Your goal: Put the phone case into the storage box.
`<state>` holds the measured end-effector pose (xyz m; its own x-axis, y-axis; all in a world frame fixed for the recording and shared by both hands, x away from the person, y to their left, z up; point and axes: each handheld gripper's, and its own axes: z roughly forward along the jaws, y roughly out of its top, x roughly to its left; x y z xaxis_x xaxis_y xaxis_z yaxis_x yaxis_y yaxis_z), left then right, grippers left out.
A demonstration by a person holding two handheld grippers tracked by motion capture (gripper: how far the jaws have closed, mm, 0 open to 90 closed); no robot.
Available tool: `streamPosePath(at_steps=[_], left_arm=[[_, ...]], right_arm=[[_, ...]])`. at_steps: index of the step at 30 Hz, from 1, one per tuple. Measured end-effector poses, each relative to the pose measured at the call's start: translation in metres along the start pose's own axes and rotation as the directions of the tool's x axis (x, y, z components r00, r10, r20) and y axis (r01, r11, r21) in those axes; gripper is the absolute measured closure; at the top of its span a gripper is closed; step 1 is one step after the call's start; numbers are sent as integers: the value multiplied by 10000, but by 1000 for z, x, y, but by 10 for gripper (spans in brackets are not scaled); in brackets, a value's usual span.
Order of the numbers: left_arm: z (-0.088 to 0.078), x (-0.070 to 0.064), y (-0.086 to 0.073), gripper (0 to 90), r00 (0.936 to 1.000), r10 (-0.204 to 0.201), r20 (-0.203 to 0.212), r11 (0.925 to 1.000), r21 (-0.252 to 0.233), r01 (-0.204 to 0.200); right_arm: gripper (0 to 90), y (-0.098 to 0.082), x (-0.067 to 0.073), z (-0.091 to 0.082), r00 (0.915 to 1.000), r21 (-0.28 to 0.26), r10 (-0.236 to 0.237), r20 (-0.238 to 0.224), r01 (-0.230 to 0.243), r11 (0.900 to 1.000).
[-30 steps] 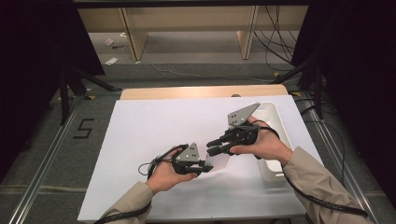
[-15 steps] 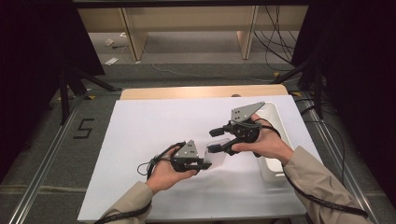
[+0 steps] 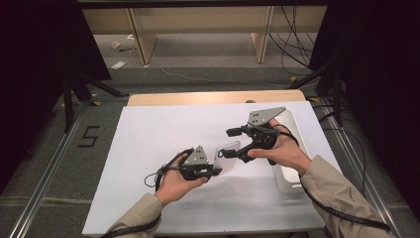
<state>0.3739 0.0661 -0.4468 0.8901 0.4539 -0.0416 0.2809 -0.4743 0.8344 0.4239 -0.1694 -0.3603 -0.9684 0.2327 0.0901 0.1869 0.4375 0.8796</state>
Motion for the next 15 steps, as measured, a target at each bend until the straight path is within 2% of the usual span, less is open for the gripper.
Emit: streamPosePath(at_steps=[5, 12, 15], left_arm=[[-1, 1, 0, 803, 9993, -237, -281, 9997, 16, 238], [-3, 3, 0, 803, 9970, -513, -574, 9986, -128, 507], [-4, 4, 1, 803, 9947, -693, -762, 9975, -218, 678]], right_arm=[[197, 0, -1, 0, 9996, -74, 2, 293, 0, 10000], [162, -1, -4, -2, 9965, -571, 313, 775, -269, 9980], [154, -1, -6, -2, 9940, -629, 395, 1017, -332, 9975]])
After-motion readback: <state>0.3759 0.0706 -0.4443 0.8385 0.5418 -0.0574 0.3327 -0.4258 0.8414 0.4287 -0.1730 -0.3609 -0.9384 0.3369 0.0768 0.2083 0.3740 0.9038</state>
